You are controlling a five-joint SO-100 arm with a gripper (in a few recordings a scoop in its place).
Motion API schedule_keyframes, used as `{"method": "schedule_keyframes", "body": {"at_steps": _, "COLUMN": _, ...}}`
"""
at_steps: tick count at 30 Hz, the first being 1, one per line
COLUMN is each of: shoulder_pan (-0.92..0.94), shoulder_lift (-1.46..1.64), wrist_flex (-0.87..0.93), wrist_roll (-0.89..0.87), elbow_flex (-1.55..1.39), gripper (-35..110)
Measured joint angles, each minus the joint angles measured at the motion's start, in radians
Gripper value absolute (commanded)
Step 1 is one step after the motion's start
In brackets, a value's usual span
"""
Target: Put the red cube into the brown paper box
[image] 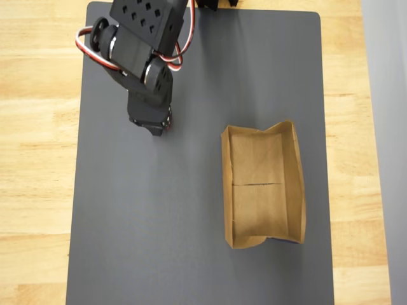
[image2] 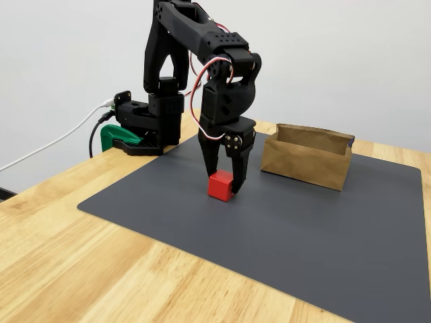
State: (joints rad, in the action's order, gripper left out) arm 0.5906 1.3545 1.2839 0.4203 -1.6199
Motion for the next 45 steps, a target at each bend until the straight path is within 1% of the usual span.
{"method": "schedule_keyframes", "body": {"at_steps": 4, "shoulder_pan": 0.0, "shoulder_lift": 0.0, "wrist_flex": -0.005, "wrist_roll": -0.017, "elbow_flex": 0.0, "gripper": 3}}
{"method": "schedule_keyframes", "body": {"at_steps": 17, "shoulder_pan": 0.0, "shoulder_lift": 0.015, "wrist_flex": -0.026, "wrist_roll": -0.006, "elbow_flex": 0.0, "gripper": 0}}
{"method": "schedule_keyframes", "body": {"at_steps": 26, "shoulder_pan": 0.0, "shoulder_lift": 0.091, "wrist_flex": -0.109, "wrist_roll": 0.02, "elbow_flex": 0.0, "gripper": 0}}
{"method": "schedule_keyframes", "body": {"at_steps": 35, "shoulder_pan": 0.0, "shoulder_lift": 0.242, "wrist_flex": -0.109, "wrist_roll": 0.049, "elbow_flex": -0.023, "gripper": 0}}
{"method": "schedule_keyframes", "body": {"at_steps": 39, "shoulder_pan": -0.021, "shoulder_lift": 0.327, "wrist_flex": -0.101, "wrist_roll": 0.035, "elbow_flex": -0.028, "gripper": 0}}
{"method": "schedule_keyframes", "body": {"at_steps": 45, "shoulder_pan": -0.055, "shoulder_lift": 0.472, "wrist_flex": -0.16, "wrist_roll": 0.003, "elbow_flex": -0.109, "gripper": 0}}
